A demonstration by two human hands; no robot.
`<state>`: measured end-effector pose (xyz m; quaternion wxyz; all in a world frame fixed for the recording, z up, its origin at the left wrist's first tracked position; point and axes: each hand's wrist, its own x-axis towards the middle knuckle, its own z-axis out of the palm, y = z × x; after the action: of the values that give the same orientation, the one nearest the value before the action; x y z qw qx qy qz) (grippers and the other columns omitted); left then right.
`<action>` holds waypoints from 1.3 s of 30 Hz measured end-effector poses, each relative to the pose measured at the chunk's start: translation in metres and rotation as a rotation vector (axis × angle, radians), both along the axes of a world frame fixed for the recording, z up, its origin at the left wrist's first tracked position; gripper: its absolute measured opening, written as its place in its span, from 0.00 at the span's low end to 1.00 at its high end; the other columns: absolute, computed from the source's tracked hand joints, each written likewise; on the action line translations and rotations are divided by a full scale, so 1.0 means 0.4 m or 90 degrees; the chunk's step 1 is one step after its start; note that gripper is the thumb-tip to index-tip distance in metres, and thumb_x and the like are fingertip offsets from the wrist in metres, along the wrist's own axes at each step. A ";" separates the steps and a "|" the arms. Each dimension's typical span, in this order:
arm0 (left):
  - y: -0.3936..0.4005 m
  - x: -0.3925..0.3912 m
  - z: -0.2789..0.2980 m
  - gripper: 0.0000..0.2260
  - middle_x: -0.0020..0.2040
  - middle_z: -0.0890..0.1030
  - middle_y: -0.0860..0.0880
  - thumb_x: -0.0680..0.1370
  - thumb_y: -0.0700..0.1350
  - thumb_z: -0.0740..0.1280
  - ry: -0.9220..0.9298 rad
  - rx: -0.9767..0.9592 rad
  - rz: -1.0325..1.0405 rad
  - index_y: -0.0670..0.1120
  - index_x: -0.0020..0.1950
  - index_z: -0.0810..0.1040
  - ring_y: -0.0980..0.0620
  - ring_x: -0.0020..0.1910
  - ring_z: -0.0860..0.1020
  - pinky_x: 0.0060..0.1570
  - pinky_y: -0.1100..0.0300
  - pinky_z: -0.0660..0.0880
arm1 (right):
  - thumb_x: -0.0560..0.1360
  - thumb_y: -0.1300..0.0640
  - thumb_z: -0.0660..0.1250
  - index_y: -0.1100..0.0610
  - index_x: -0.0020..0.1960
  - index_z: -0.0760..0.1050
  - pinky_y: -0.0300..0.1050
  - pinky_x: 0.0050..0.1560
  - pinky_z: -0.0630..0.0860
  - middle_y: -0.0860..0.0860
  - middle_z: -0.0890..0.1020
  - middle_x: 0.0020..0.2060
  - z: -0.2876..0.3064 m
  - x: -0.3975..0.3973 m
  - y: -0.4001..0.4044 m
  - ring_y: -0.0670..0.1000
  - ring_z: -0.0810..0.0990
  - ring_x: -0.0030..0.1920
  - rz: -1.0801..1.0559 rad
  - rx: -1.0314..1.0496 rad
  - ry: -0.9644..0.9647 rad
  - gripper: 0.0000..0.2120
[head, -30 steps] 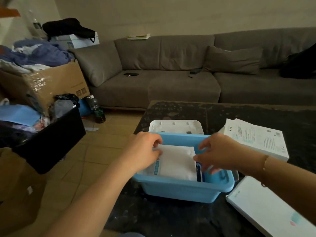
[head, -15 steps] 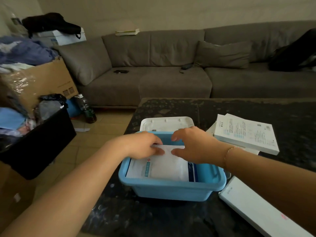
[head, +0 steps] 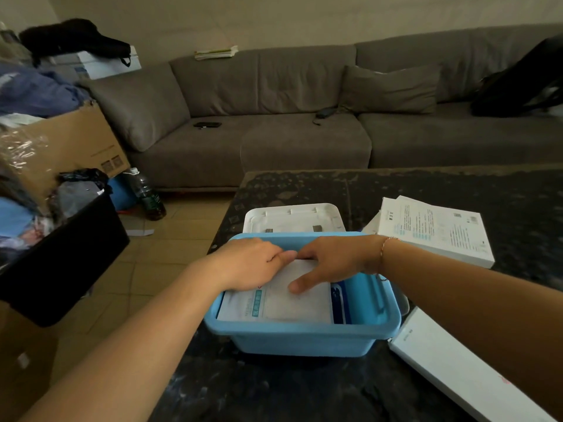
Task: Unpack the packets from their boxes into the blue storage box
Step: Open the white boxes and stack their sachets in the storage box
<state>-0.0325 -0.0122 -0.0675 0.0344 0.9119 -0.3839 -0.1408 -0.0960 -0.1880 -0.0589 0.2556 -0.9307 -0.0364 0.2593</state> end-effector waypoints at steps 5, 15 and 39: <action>0.005 -0.001 -0.029 0.25 0.37 0.78 0.54 0.82 0.63 0.46 -0.109 -0.025 -0.011 0.53 0.39 0.77 0.56 0.38 0.76 0.39 0.58 0.68 | 0.67 0.36 0.74 0.47 0.55 0.81 0.40 0.51 0.77 0.43 0.84 0.43 -0.015 0.006 0.002 0.44 0.82 0.45 -0.006 -0.005 -0.045 0.22; -0.007 0.002 -0.028 0.26 0.37 0.77 0.55 0.82 0.64 0.45 -0.122 -0.020 -0.022 0.54 0.39 0.75 0.55 0.40 0.76 0.42 0.55 0.67 | 0.72 0.43 0.72 0.48 0.63 0.76 0.46 0.59 0.78 0.46 0.82 0.52 0.002 -0.036 0.020 0.48 0.80 0.52 -0.184 0.144 0.014 0.21; -0.066 0.033 -0.011 0.35 0.43 0.79 0.49 0.65 0.80 0.43 0.158 0.086 0.123 0.53 0.38 0.75 0.51 0.43 0.80 0.47 0.55 0.75 | 0.79 0.53 0.64 0.55 0.61 0.76 0.52 0.56 0.77 0.55 0.84 0.55 -0.044 -0.131 0.038 0.56 0.82 0.57 -0.560 0.639 0.249 0.12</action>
<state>-0.0192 -0.0387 -0.0720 0.0337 0.9205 -0.2767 -0.2738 -0.1485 -0.1726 -0.0767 0.7381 -0.5646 0.2751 0.2466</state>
